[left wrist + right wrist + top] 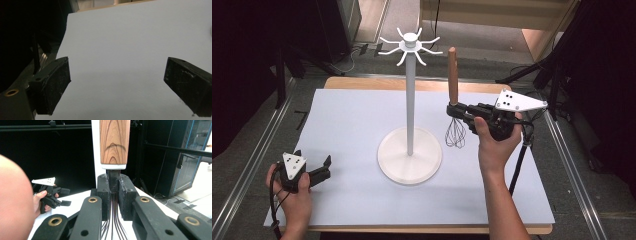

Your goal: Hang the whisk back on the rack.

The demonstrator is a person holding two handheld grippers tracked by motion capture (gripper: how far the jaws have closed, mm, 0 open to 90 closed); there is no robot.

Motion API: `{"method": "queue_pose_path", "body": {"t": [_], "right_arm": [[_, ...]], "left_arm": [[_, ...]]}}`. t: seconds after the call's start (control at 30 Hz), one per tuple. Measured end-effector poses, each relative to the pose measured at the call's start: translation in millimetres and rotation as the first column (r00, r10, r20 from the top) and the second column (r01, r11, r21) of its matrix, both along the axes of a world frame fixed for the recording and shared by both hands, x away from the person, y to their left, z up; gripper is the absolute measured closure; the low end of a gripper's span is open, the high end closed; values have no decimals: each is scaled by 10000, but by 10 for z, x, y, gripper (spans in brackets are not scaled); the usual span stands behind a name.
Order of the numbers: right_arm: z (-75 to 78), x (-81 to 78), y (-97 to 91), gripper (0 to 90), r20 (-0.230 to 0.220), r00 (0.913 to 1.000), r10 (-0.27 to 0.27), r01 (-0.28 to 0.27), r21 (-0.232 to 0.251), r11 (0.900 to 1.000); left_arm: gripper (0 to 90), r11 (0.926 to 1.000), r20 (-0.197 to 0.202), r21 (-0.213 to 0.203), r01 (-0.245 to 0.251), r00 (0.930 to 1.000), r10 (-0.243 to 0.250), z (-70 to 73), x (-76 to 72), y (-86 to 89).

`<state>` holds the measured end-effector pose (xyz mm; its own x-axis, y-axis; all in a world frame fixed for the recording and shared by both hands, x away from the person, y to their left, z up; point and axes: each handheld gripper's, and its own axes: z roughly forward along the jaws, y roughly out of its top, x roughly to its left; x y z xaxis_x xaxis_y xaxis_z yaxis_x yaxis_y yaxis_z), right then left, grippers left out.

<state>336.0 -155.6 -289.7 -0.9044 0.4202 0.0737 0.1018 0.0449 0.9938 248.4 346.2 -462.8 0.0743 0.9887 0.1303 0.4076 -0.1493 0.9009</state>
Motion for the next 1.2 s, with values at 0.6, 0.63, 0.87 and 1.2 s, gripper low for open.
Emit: {"method": "queue_pose_path", "body": {"t": [0.6, 0.63, 0.87, 1.2], "right_arm": [[55, -14, 30, 827, 39, 9998, 180, -181, 283, 9994], [63, -9, 38, 827, 99, 9997, 217, -219, 290, 9993], [70, -9, 60, 827, 61, 9996, 290, -292, 326, 9990], [94, -9, 99, 827, 92, 9992, 383, -386, 329, 9987]], "left_arm": [[74, 10000, -2, 2, 10, 10000, -10, 1, -1, 1], [73, 10000, 4, -7, 3, 10000, -3, 1, -1, 1], [74, 10000, 2, -3, 4, 10000, -4, 2, -3, 0], [74, 10000, 1, 3, 7, 10000, -7, 2, -3, 0]]}}
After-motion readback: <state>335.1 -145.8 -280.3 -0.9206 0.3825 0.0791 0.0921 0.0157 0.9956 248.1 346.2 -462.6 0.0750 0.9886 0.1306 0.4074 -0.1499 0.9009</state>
